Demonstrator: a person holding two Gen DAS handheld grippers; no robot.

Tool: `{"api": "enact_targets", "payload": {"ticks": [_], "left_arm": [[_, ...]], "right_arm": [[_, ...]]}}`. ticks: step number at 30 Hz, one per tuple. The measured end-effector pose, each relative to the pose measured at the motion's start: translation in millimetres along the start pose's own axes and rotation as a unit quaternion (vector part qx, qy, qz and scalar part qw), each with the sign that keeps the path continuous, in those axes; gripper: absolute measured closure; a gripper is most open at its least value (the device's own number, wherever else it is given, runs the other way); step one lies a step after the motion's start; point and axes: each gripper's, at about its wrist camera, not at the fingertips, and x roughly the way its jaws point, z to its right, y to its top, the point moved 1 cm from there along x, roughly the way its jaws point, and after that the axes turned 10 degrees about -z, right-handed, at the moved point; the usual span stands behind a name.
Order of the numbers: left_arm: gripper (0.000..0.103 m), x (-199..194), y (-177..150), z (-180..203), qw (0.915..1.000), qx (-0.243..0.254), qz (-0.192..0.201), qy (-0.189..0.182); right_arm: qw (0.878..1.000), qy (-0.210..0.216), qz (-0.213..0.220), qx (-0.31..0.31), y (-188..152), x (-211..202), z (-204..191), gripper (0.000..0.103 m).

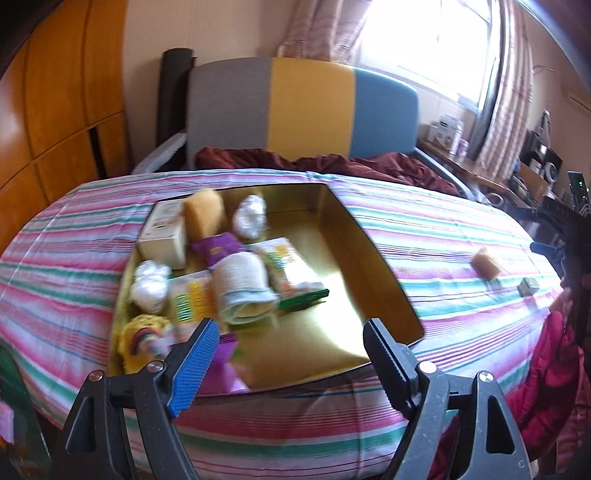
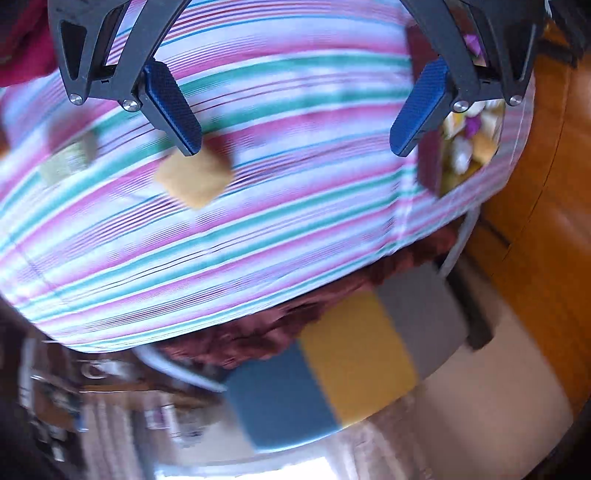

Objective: Organize objects
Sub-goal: 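Move both open tools back toward the yellow sponge and green box on the cloth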

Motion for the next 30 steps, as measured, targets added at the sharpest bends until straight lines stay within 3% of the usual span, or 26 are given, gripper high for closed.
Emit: {"api": "enact_targets", "payload": {"ticks": [7, 11, 16, 22, 26, 30], "left_arm": [[0.022, 14, 12, 38, 0.9986, 0.028, -0.032, -0.031], [0.022, 25, 21, 60, 0.9964, 0.036, -0.052, -0.056], [0.022, 44, 39, 96, 0.9883, 0.053, -0.089, -0.112], [0.031, 65, 59, 152, 0.9791, 0.096, -0.111, -0.140], [0.031, 77, 70, 200, 0.9675, 0.167, -0.104, -0.159], [0.029, 96, 82, 241, 0.9512, 0.223, -0.113, -0.181]], "right_arm": [[0.989, -0.055, 0.075, 0.118, 17, -22, 96, 0.000], [0.972, -0.023, 0.130, 0.196, 10, -39, 125, 0.000], [0.969, -0.003, 0.157, 0.193, 10, -50, 122, 0.000], [0.958, 0.034, 0.174, 0.227, 4, -54, 134, 0.000], [0.942, 0.064, 0.179, 0.275, -3, -55, 153, 0.000], [0.938, 0.073, 0.167, 0.295, -4, -49, 159, 0.000]]}}
